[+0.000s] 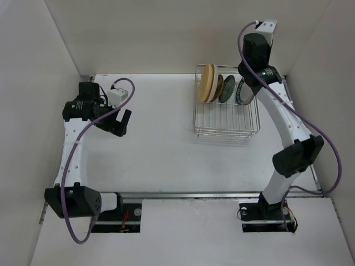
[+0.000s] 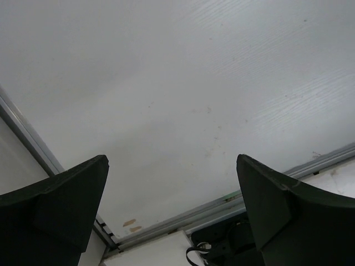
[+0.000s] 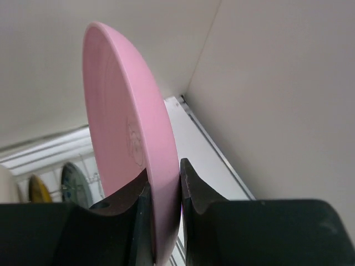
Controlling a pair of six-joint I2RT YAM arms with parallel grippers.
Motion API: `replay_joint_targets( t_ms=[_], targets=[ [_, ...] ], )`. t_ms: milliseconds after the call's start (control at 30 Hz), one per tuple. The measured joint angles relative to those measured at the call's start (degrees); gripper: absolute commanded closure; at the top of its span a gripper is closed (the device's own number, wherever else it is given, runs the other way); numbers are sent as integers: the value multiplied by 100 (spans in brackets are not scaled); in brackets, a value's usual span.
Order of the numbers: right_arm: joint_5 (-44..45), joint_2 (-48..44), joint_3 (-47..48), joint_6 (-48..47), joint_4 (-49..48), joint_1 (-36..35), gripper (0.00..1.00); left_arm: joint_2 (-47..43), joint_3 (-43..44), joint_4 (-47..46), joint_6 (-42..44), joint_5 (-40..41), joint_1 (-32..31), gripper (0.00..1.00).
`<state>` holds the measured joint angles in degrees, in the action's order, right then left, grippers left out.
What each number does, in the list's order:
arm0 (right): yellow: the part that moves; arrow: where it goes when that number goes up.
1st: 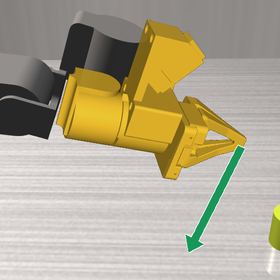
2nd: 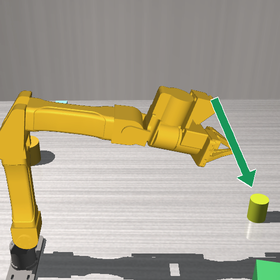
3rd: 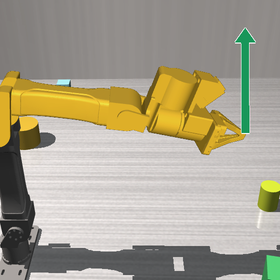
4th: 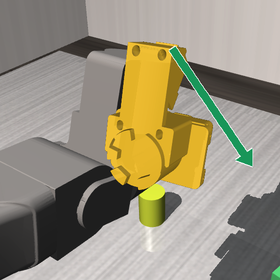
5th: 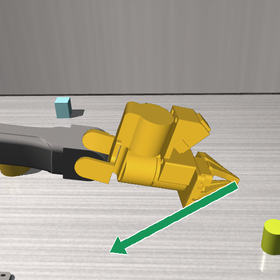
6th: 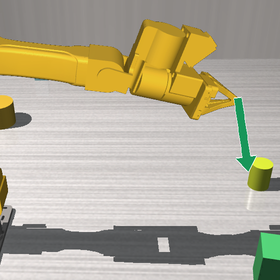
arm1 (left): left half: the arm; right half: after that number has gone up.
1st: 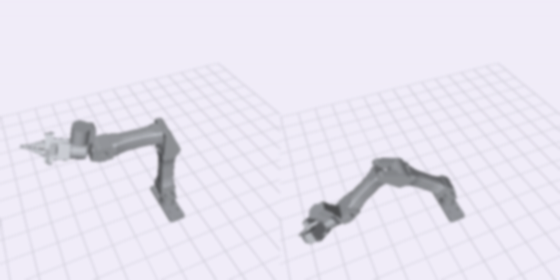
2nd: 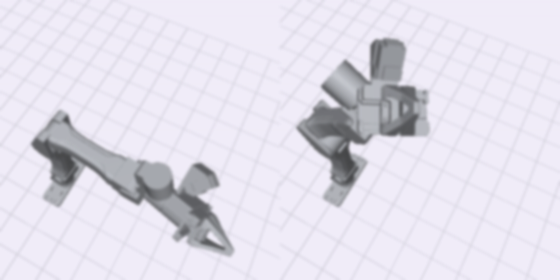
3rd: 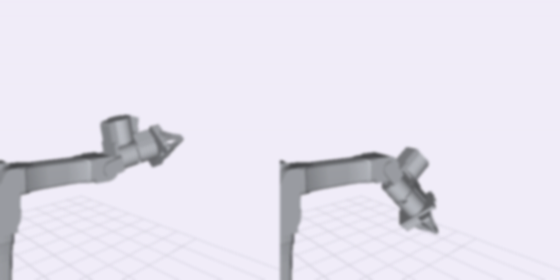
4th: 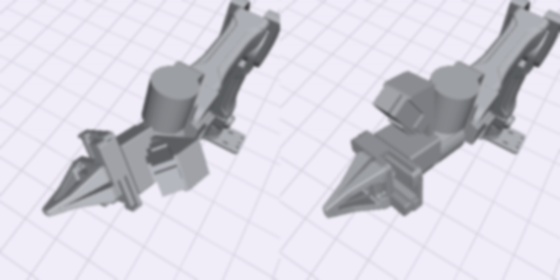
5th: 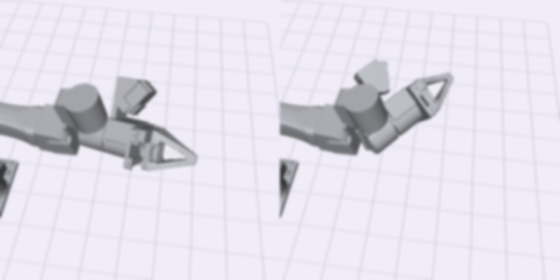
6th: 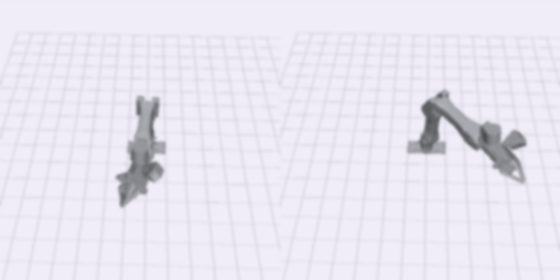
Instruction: Unload the plates from the dish rack
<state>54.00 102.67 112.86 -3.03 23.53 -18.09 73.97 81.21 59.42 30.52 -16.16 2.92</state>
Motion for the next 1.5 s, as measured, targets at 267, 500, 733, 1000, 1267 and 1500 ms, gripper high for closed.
replay_joint_targets(
  t_ms=[267, 500, 733, 1000, 1267, 1500],
  targets=[
    [-2216, -1700, -925, 323, 151, -782, 100, 72, 1045, 553, -332, -1202, -258, 0],
    [-5908, -2232, -3270, 1777, -614, -828, 100, 321, 1128, 354, -761, -1648, -267, 0],
    [-7615, -874, -3416, 2579, -1290, -1388, 100, 422, 586, -181, -789, -1331, -358, 0],
    [-8878, -44, -3307, 2708, -1967, -2044, 100, 730, -15, -721, -699, -1204, -409, 24],
    [-9252, 651, -3228, 2774, -2594, -2035, 100, 1526, 81, -542, -581, -1388, -466, 100],
    [-8950, 870, -2756, 2754, -2282, -2015, 56, 2186, 870, 46, -608, -1423, -455, 100]
  ],
)
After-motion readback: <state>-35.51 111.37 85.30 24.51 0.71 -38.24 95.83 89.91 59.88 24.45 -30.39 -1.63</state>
